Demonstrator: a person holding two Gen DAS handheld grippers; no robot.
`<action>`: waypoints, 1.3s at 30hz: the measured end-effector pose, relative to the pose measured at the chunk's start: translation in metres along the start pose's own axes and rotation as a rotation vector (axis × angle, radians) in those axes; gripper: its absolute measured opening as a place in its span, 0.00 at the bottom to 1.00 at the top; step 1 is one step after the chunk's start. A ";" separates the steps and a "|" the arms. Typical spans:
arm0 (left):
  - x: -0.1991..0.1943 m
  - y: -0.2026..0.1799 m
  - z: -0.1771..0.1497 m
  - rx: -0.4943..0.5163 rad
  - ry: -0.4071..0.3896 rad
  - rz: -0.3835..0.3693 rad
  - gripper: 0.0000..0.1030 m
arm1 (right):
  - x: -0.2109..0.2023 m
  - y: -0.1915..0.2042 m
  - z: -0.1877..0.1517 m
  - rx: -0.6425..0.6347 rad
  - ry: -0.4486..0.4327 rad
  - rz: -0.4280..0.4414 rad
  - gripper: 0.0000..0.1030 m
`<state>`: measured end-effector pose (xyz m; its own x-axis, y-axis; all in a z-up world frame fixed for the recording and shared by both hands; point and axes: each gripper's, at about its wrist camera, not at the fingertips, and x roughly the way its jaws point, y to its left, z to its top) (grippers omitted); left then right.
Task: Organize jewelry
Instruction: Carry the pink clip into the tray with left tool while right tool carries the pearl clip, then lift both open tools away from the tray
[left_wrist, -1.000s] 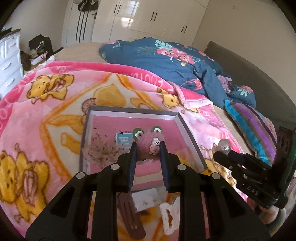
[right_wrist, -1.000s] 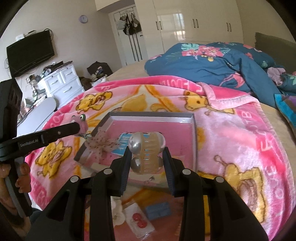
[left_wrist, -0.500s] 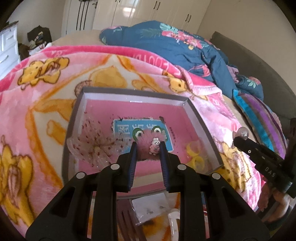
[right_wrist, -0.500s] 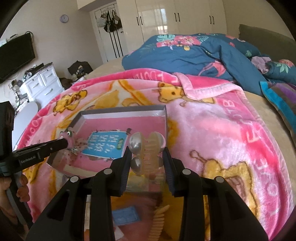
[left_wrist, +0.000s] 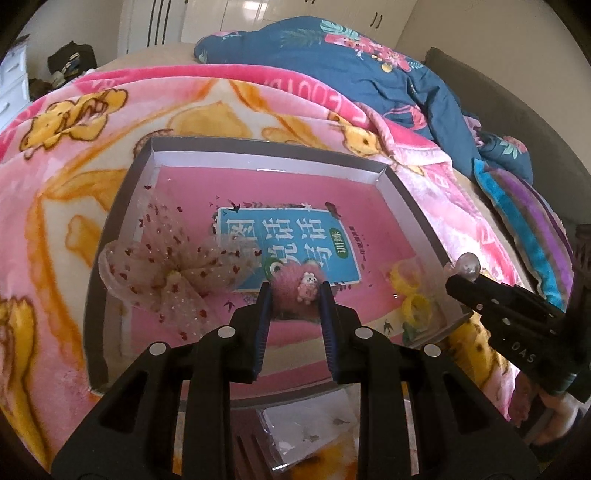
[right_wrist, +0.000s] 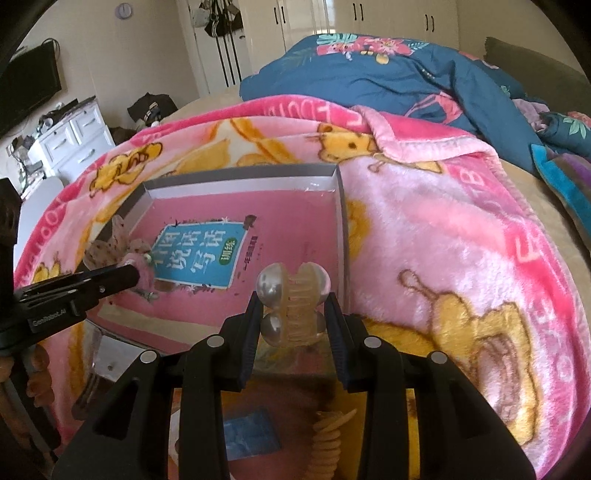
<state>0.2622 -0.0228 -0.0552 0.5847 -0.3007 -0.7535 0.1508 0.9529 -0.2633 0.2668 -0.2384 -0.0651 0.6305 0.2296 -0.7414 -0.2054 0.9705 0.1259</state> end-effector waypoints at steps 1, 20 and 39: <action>0.001 0.001 0.000 -0.001 0.001 0.004 0.16 | 0.003 0.002 -0.001 -0.003 0.005 -0.003 0.32; -0.032 0.007 -0.007 0.008 -0.055 0.070 0.40 | -0.007 0.001 -0.005 0.010 -0.003 -0.031 0.50; -0.116 0.010 -0.015 -0.057 -0.212 0.168 0.91 | -0.083 -0.007 -0.008 0.061 -0.134 0.025 0.82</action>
<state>0.1837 0.0209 0.0205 0.7527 -0.1174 -0.6478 -0.0045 0.9830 -0.1834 0.2097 -0.2645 -0.0092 0.7206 0.2579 -0.6436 -0.1792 0.9660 0.1864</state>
